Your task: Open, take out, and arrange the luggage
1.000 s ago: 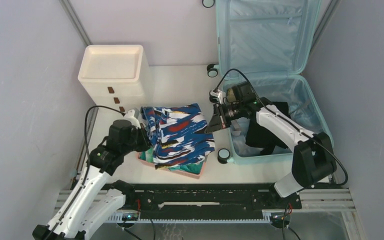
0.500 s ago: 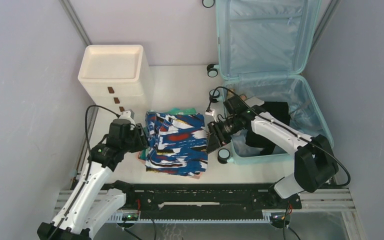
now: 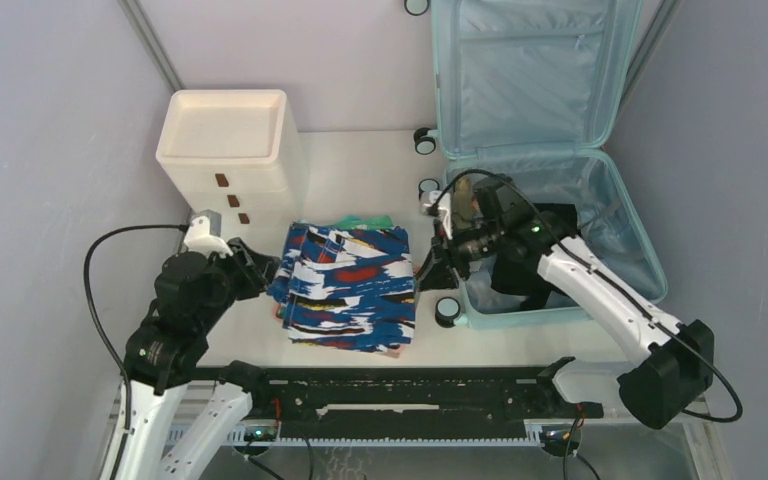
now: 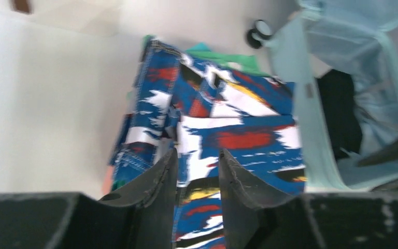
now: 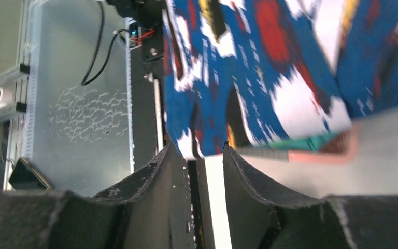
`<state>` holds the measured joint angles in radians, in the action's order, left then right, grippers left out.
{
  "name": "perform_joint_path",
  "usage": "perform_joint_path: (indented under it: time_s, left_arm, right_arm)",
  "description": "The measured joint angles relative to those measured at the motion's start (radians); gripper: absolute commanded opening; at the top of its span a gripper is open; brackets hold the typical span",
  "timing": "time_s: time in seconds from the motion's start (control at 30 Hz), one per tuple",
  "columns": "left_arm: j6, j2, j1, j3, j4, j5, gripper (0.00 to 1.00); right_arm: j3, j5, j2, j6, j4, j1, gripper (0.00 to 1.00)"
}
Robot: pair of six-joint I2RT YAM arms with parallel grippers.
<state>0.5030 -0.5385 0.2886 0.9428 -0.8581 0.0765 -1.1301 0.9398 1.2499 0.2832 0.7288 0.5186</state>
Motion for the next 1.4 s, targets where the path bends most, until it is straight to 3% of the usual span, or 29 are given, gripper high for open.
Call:
perform_joint_path:
  time_s: [0.13, 0.27, 0.43, 0.57, 0.73, 0.83, 0.97, 1.17, 1.3, 1.4]
  left_arm:
    - [0.044, 0.003, 0.0, -0.01, 0.096, -0.161, 0.29]
    - [0.077, -0.065, 0.0, -0.108, 0.219, -0.274, 0.27]
    - [0.11, -0.238, 0.0, -0.322, 0.318, -0.255, 0.17]
    - [0.155, -0.361, 0.0, -0.402, 0.429, -0.237, 0.18]
    - [0.182, -0.364, 0.002, -0.42, 0.496, -0.243, 0.25]
    - [0.18, -0.335, 0.002, -0.42, 0.504, -0.258, 0.33]
    - [0.17, -0.253, 0.001, -0.415, 0.491, -0.292, 0.47]
    - [0.138, -0.127, 0.001, -0.365, 0.481, -0.359, 0.55]
    - [0.135, -0.066, 0.006, -0.36, 0.571, -0.427, 0.57]
    - [0.137, -0.064, 0.063, -0.362, 0.658, -0.436, 0.58]
  right_arm:
    - [-0.017, -0.027, 0.063, 0.003, -0.087, 0.139, 0.32]
    - [-0.056, -0.118, 0.208, -0.022, -0.141, 0.229, 0.3]
    - [-0.065, -0.286, 0.379, -0.058, -0.161, 0.26, 0.3]
    - [-0.083, -0.313, 0.462, -0.078, -0.15, 0.259, 0.32]
    - [-0.104, -0.297, 0.462, -0.069, -0.126, 0.227, 0.4]
    - [-0.135, -0.246, 0.436, -0.004, -0.056, 0.174, 0.48]
    - [-0.232, -0.129, 0.349, 0.14, 0.11, 0.055, 0.52]
    - [-0.288, 0.021, 0.115, 0.284, 0.225, -0.194, 0.69]
    - [-0.23, 0.033, 0.017, 0.298, 0.225, -0.42, 0.7]
    - [-0.174, -0.066, 0.037, 0.266, 0.179, -0.537, 0.71]
